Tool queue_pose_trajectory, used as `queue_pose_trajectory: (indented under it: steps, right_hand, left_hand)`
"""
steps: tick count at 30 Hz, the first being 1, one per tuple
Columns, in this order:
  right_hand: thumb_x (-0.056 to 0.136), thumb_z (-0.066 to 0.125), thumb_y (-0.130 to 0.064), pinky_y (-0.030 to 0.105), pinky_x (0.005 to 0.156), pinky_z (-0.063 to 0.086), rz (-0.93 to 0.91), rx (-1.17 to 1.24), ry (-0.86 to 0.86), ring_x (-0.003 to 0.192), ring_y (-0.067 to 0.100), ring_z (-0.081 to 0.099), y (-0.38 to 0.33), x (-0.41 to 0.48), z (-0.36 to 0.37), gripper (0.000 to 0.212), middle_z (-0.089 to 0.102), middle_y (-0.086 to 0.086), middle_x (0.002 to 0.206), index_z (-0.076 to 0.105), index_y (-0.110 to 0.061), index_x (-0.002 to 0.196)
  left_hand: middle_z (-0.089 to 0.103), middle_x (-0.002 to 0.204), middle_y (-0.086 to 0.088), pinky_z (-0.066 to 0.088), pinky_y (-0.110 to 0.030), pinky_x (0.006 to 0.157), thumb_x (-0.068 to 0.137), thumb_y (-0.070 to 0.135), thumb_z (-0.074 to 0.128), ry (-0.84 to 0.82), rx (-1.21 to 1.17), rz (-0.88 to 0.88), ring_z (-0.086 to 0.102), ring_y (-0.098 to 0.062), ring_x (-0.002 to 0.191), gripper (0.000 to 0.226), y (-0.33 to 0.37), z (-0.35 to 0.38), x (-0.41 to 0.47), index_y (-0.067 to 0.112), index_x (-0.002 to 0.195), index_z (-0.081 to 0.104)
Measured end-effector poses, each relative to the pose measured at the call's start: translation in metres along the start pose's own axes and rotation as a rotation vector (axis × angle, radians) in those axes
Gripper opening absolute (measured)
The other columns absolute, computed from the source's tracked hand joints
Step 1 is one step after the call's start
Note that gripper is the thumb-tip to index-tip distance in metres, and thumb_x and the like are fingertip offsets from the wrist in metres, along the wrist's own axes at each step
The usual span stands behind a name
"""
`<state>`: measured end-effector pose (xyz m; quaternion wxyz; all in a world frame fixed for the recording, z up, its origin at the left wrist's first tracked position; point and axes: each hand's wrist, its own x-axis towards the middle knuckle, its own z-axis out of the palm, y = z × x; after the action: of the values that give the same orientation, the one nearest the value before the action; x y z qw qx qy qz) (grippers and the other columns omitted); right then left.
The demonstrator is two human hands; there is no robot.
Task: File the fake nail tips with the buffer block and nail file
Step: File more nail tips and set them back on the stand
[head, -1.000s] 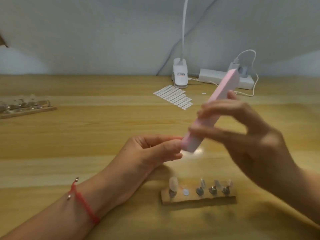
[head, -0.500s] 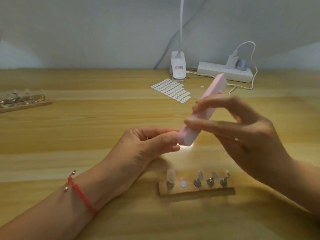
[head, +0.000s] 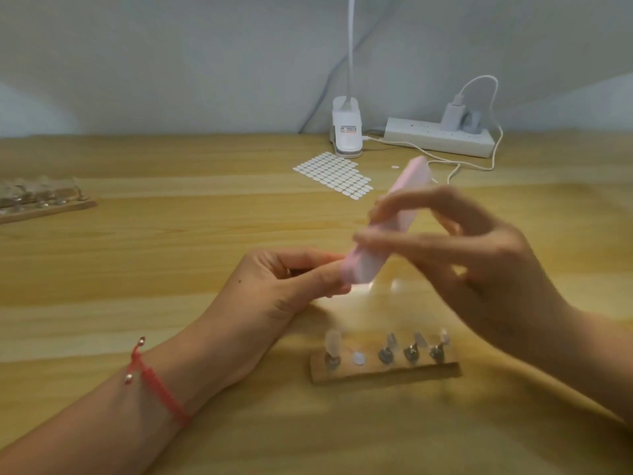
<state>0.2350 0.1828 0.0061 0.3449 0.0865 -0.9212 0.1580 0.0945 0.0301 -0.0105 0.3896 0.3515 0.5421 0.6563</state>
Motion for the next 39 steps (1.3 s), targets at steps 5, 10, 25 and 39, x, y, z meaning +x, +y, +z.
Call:
queue_pose_trajectory:
  steps: [5,10,25,39]
  right_hand:
    - [0.095,0.052,0.006,0.049,0.108,0.040,-0.123,-0.004,-0.035,0.119,0.023,0.056,-0.009,-0.006,0.009,0.041,0.058,0.008,0.120,0.065,-0.022,0.122]
    - [0.089,0.061,0.006,0.046,0.093,0.052,0.149,-0.099,0.052,0.109,0.023,0.060,0.037,0.003,-0.017,0.042,0.062,0.012,0.116,0.059,-0.017,0.124]
    - [0.094,0.054,0.004,0.042,0.091,0.051,-0.011,-0.079,0.051,0.110,0.032,0.061,0.019,-0.004,-0.011,0.036,0.061,0.014,0.116,0.059,-0.018,0.122]
    - [0.096,0.045,0.007,0.056,0.110,0.037,-0.128,-0.105,-0.067,0.116,0.027,0.058,0.008,-0.009,0.001,0.042,0.062,0.013,0.116,0.065,-0.020,0.121]
  left_hand:
    - [0.073,0.074,-0.004,0.051,-0.019,0.057,0.063,0.030,0.078,0.016,-0.022,-0.016,0.065,-0.009,0.067,0.019,-0.003,0.000,0.000,0.016,0.076,0.079]
    - [0.073,0.082,0.006,0.054,-0.018,0.074,0.064,0.031,0.086,0.035,-0.001,0.036,0.066,-0.007,0.078,0.021,-0.002,0.001,0.000,0.021,0.082,0.079]
    - [0.076,0.086,-0.004,0.054,-0.021,0.070,0.062,0.035,0.073,0.120,0.070,0.076,0.068,-0.011,0.078,0.032,-0.005,0.003,0.001,0.017,0.089,0.076]
    - [0.074,0.089,-0.006,0.050,-0.017,0.074,0.069,0.025,0.068,0.109,0.195,0.247,0.068,-0.010,0.083,0.027,-0.008,0.005,0.003,0.007,0.087,0.077]
